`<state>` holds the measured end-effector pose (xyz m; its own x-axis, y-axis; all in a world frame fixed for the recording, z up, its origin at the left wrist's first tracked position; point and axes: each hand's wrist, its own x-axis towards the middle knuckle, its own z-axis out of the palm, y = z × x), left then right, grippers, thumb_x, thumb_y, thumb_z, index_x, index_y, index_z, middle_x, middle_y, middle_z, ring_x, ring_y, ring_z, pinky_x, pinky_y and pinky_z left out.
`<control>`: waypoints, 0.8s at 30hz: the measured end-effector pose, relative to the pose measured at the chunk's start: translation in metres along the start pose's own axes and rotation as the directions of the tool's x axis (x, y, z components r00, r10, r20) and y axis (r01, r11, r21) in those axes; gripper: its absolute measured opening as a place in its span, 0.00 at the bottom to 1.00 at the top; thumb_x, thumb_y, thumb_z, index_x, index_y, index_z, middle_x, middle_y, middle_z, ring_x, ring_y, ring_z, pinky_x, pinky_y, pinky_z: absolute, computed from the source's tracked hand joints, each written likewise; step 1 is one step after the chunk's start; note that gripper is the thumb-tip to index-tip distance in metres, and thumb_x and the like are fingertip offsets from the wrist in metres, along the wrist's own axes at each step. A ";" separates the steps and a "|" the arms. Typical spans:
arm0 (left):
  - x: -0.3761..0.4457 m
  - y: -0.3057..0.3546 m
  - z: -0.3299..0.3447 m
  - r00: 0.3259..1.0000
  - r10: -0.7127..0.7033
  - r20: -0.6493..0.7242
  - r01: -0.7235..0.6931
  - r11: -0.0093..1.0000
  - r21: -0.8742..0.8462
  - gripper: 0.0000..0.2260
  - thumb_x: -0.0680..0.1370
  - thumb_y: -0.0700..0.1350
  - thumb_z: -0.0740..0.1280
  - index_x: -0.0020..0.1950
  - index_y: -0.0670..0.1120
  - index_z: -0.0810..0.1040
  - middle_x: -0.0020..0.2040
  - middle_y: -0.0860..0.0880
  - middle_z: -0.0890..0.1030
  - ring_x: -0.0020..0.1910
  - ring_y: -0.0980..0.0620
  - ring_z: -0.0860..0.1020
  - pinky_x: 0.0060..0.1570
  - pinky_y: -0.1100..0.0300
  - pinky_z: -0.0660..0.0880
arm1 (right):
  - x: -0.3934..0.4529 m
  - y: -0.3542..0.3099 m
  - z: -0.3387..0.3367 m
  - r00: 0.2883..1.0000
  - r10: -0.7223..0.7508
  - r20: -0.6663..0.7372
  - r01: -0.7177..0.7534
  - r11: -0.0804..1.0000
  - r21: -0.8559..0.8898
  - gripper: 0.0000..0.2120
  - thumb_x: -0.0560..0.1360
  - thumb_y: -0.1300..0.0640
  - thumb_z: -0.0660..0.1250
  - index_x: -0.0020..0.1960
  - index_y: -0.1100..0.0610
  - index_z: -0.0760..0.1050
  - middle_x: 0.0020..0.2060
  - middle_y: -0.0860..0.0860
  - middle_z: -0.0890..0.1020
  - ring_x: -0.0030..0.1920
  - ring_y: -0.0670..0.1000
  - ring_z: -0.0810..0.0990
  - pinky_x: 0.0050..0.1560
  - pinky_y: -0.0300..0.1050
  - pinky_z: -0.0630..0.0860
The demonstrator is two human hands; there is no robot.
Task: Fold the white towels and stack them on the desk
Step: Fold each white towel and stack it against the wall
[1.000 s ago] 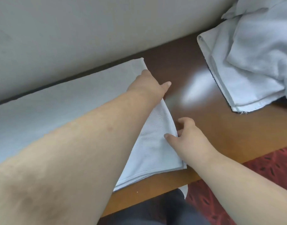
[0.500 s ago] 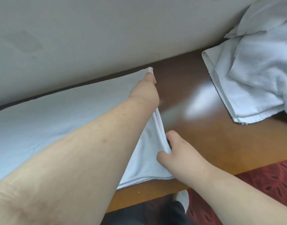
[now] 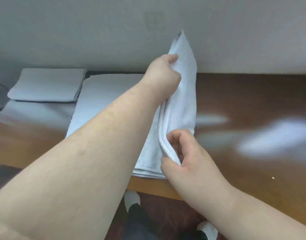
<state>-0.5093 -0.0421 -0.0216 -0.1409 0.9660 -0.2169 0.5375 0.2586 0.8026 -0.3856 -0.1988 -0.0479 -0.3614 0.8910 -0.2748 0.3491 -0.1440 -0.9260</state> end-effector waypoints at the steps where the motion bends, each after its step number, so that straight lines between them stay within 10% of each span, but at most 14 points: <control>1: 0.000 -0.011 -0.020 1.000 -0.001 -0.009 0.001 1.000 -0.023 0.29 0.74 0.36 0.54 0.75 0.55 0.65 0.66 0.56 0.74 0.19 0.62 0.70 0.20 0.70 0.65 | 0.006 -0.008 0.015 1.000 -0.014 0.014 0.014 1.000 0.009 0.12 0.69 0.54 0.62 0.49 0.40 0.69 0.38 0.43 0.78 0.30 0.41 0.72 0.28 0.31 0.70; 11: 0.021 -0.148 -0.187 0.996 -0.063 -0.064 0.050 0.980 -0.193 0.33 0.68 0.37 0.54 0.69 0.63 0.72 0.64 0.66 0.75 0.51 0.48 0.82 0.52 0.48 0.80 | 0.079 -0.064 0.175 0.982 -0.072 0.175 0.089 0.992 -0.092 0.09 0.69 0.48 0.62 0.48 0.41 0.67 0.41 0.45 0.77 0.35 0.45 0.75 0.34 0.40 0.74; 18: 0.061 -0.252 -0.217 0.966 -0.260 -0.006 0.252 0.943 -0.218 0.29 0.70 0.39 0.54 0.63 0.66 0.75 0.48 0.46 0.84 0.35 0.47 0.73 0.34 0.54 0.71 | 0.139 -0.047 0.256 0.963 0.080 0.258 -0.025 0.978 -0.209 0.08 0.69 0.43 0.59 0.47 0.38 0.64 0.40 0.34 0.75 0.40 0.38 0.75 0.34 0.38 0.68; 24: 0.070 -0.286 -0.202 0.960 -0.269 -0.079 0.259 0.958 -0.119 0.28 0.75 0.35 0.54 0.67 0.60 0.72 0.47 0.61 0.75 0.26 0.62 0.75 0.23 0.70 0.69 | 0.159 -0.024 0.287 0.923 0.227 0.310 -0.123 0.939 -0.321 0.20 0.72 0.39 0.62 0.63 0.39 0.65 0.50 0.36 0.74 0.48 0.39 0.74 0.47 0.35 0.69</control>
<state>-0.8408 -0.0479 -0.1539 -0.3457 0.8577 -0.3806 0.3796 0.4987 0.7792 -0.6995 -0.1775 -0.1439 -0.5221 0.6567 -0.5442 0.6501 -0.1066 -0.7523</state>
